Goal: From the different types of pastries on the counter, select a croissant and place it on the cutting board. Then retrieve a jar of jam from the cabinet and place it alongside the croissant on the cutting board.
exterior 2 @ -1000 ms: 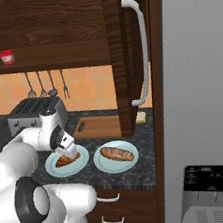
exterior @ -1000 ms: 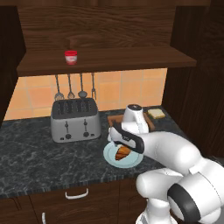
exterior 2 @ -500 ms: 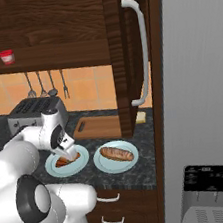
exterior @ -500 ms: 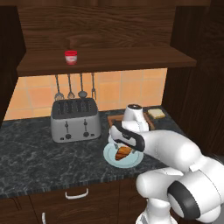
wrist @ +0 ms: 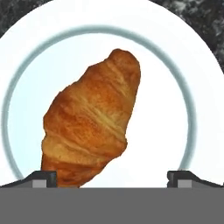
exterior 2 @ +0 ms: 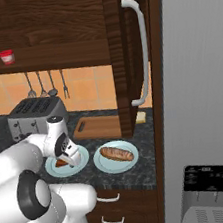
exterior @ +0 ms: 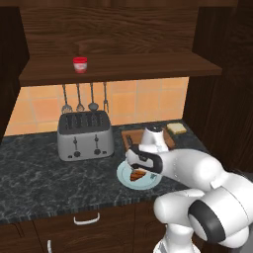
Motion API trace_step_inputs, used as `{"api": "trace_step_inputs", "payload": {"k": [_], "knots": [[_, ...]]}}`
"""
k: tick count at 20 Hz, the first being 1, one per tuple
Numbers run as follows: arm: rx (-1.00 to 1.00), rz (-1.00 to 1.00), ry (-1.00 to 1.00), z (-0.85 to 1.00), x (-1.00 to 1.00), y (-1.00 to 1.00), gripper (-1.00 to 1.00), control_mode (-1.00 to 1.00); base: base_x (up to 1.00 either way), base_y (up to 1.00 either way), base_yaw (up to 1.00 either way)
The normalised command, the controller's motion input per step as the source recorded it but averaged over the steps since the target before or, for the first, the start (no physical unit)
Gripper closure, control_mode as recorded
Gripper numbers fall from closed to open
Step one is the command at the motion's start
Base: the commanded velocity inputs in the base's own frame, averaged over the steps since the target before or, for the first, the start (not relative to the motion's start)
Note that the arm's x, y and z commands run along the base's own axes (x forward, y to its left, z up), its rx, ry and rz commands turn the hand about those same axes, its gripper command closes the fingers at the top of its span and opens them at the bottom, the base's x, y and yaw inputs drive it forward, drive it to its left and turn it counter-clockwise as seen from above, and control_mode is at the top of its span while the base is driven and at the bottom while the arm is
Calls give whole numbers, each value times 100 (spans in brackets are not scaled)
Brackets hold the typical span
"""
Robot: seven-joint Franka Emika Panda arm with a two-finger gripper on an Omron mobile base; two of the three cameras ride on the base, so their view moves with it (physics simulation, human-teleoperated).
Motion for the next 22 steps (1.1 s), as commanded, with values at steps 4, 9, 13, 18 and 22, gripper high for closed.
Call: {"api": "trace_step_inputs", "payload": {"k": [4, 9, 13, 18, 22], "knots": [[0, 0, 0, 0, 27, 3, -100, -100, 0, 0, 0], [0, 0, -4, 4, 0, 8, -100, -100, 0, 0, 0], [0, 0, -2, -14, 0, 2, -100, -100, 0, 0, 0], [0, 0, -2, -49, 4, 0, -100, -100, 0, 0, 0], [0, 0, -6, -39, 8, 0, -100, -100, 0, 0, 0]]}}
